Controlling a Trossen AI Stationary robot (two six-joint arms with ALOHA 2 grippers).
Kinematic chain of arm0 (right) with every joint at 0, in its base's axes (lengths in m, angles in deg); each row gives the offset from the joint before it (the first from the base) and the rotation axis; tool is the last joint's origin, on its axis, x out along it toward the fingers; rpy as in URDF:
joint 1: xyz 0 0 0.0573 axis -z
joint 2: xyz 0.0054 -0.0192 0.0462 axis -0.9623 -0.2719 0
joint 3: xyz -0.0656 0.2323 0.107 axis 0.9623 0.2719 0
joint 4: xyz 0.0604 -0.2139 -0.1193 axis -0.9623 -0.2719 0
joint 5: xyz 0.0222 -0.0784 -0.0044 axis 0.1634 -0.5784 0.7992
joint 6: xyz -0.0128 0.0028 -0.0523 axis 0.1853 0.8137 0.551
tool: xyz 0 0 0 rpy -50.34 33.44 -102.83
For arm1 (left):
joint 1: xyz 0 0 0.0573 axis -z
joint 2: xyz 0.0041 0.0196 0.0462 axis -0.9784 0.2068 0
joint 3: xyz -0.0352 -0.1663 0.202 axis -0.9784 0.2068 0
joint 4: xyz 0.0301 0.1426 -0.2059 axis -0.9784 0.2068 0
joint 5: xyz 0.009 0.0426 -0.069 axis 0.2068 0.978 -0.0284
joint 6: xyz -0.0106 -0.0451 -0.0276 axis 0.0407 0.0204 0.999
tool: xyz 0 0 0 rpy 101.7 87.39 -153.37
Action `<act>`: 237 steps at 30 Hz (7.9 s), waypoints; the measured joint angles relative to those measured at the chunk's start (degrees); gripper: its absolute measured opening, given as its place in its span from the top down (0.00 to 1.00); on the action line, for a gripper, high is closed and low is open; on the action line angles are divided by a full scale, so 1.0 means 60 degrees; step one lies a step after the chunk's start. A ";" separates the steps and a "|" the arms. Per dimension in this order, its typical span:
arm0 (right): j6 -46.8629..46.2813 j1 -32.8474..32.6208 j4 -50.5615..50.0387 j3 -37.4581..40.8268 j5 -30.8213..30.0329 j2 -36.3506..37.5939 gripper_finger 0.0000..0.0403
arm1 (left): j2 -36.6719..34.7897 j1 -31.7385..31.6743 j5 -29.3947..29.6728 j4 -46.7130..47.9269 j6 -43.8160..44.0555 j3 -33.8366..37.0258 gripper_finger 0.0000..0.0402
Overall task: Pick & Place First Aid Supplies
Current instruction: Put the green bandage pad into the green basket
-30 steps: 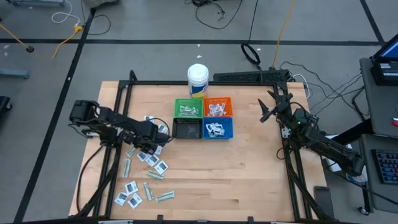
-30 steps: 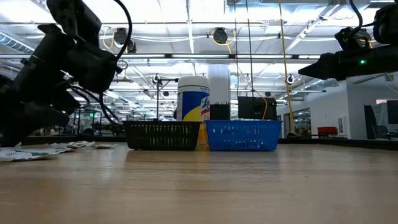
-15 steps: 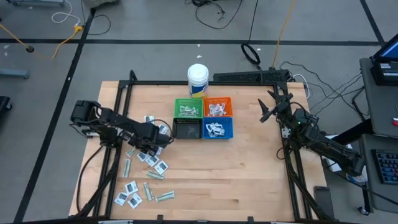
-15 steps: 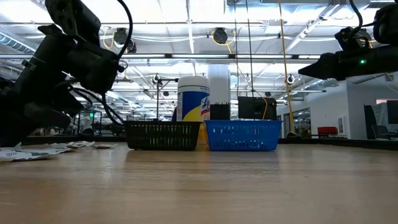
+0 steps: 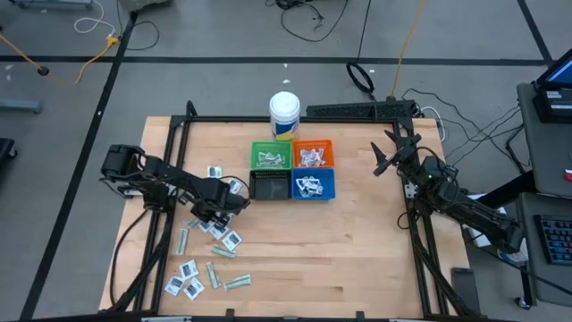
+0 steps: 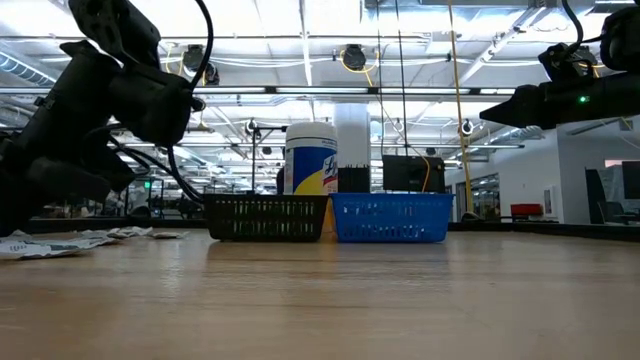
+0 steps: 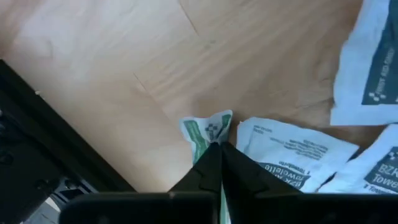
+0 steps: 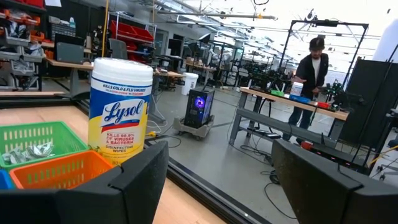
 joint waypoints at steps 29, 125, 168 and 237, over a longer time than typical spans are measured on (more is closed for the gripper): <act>0.0000 0.0000 0.0000 0.0000 -0.0002 0.0000 0.31 | -0.3198 -0.0843 0.1715 0.2544 0.0986 -0.0353 1.00; 0.0000 0.0000 -0.0013 -0.0001 0.0002 0.0004 0.31 | -0.0290 -0.0730 0.1752 0.2447 0.2290 -0.4718 0.41; 0.0000 0.0000 -0.0015 -0.0004 0.0002 0.0004 0.31 | -0.0542 0.4116 -0.1214 0.1291 0.7943 0.0354 0.41; 0.0000 0.0000 -0.0015 -0.0004 0.0002 0.0001 0.31 | -0.3297 0.4201 0.1530 0.0948 -0.0438 -0.1909 1.00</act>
